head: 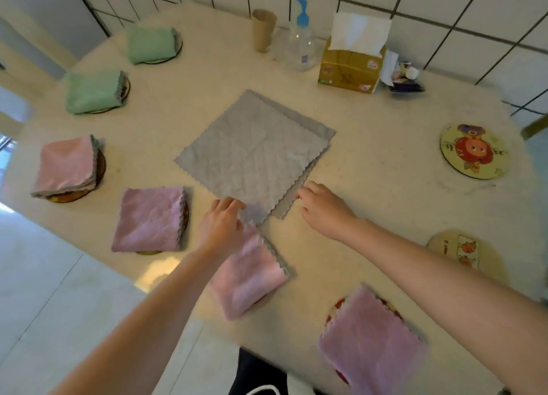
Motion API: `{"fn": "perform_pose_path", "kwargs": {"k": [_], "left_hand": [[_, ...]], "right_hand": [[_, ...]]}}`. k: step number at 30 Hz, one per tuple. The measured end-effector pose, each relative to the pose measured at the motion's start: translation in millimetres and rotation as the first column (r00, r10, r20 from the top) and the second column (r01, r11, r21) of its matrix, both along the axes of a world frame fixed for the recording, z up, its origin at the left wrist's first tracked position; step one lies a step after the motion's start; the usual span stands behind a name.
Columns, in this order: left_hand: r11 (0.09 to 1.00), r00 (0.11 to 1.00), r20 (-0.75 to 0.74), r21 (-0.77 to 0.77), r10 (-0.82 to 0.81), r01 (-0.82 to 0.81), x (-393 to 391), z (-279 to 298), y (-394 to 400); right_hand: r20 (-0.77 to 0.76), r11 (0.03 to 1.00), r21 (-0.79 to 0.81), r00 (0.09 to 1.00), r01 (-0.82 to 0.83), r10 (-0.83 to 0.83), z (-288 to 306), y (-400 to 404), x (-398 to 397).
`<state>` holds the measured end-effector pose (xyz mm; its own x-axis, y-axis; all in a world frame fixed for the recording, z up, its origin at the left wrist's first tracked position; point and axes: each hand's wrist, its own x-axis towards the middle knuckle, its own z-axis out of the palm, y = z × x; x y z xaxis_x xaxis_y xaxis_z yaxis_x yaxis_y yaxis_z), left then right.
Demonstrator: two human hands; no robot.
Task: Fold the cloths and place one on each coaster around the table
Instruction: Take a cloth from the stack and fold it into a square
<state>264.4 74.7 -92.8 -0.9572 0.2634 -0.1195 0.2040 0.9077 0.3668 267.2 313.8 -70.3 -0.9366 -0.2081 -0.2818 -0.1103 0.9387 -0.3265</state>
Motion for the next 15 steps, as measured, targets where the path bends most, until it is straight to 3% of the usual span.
{"fn": "perform_pose_path", "kwargs": {"k": [7,15], "left_hand": [[0.888,0.894,0.021,-0.111,-0.447,0.446,-81.1,-11.6,-56.4],[0.782,0.794,-0.009,-0.184,-0.608,0.596,-107.2,-19.2,-68.3]], "right_hand": [[-0.048,0.908,0.119,0.911,-0.402,0.41,-28.4,-59.1,-32.6],[-0.178,0.917,0.103,0.9,-0.386,0.398,-37.4,-63.8,-41.4]]}}
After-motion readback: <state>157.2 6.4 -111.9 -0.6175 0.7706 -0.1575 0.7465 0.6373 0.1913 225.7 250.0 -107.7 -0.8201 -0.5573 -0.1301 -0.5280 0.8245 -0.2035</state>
